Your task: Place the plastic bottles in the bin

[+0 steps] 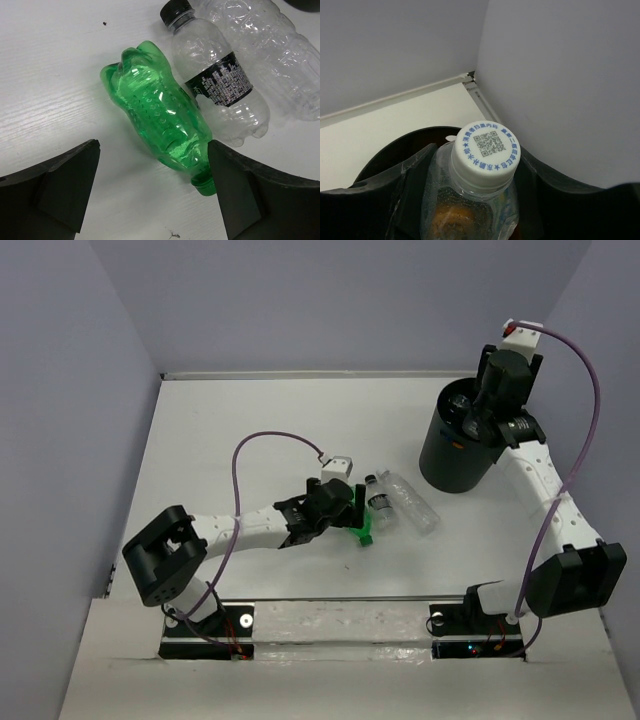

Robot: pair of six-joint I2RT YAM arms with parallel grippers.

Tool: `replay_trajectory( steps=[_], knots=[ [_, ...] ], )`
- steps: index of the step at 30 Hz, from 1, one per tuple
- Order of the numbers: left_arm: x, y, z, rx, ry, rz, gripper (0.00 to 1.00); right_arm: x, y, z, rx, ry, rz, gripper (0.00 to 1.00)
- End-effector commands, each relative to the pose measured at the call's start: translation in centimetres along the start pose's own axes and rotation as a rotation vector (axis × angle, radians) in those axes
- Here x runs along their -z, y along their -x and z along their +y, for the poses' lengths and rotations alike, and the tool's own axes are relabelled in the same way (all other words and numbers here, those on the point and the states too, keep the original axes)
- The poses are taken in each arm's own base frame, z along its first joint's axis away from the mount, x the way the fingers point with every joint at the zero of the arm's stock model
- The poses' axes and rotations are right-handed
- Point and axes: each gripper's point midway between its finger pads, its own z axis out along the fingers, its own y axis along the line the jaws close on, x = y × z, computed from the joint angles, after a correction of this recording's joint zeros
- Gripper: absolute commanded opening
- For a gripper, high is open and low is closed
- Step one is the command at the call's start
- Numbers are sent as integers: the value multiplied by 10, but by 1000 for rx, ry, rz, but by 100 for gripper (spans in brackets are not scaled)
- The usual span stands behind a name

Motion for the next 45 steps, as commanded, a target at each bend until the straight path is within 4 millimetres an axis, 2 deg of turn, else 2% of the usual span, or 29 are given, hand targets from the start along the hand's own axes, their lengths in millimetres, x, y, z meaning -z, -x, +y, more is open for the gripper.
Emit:
replay_trajectory(
  steps=[1,2,3,4,7,10,11,13,14,17,19,22,27,28,31,32,33,36,40,41,45],
  knots=[
    [-4,2,-4,23,49,-12,99,-6,-16,4,12,-14,28,76],
    [-6,-1,-4,25,49,-2,99,-6,-16,5,5,-9,29,88],
    [-7,-2,-5,27,48,-2,99,-5,-17,7,-10,1,41,93],
    [-10,-3,-5,30,50,-3,99,-1,-10,11,-32,42,30,96],
    [-14,3,-12,38,24,-26,99,12,3,13,-112,107,4,96],
    [-23,3,-16,27,31,-20,98,24,4,24,-181,201,9,96],
    [-25,6,-18,24,38,-29,97,36,3,33,-205,288,13,96],
    [-30,6,-16,16,54,-31,96,48,2,43,-265,367,20,96],
    [-32,7,-14,11,62,-37,95,59,8,45,-289,422,4,96],
    [-37,6,-14,11,65,-34,93,78,3,58,-345,527,13,96],
    [-40,5,-14,15,61,-35,89,100,4,73,-383,658,15,96],
    [-43,3,-8,24,69,-34,85,122,8,84,-419,749,6,97],
    [-45,-1,1,29,87,-39,80,149,-7,112,-368,903,64,100],
    [-48,-2,4,33,98,-36,82,159,-10,124,-348,943,80,100],
    [-51,-6,10,38,111,-29,92,175,-23,143,-288,996,113,100],
    [-52,-6,11,37,114,-29,92,181,-26,149,-275,1015,119,100],
    [-53,-7,13,39,115,-32,92,192,-31,158,-261,1046,132,100],
    [-57,-4,16,47,120,-46,87,203,-48,171,-237,1086,174,100],
    [-58,2,24,47,148,-77,81,203,-71,177,-216,1085,223,100],
    [-56,3,25,49,147,-84,76,204,-74,178,-216,1087,231,100],
    [-44,-3,33,53,141,-92,68,212,-83,179,-222,1107,263,100]
  ],
)
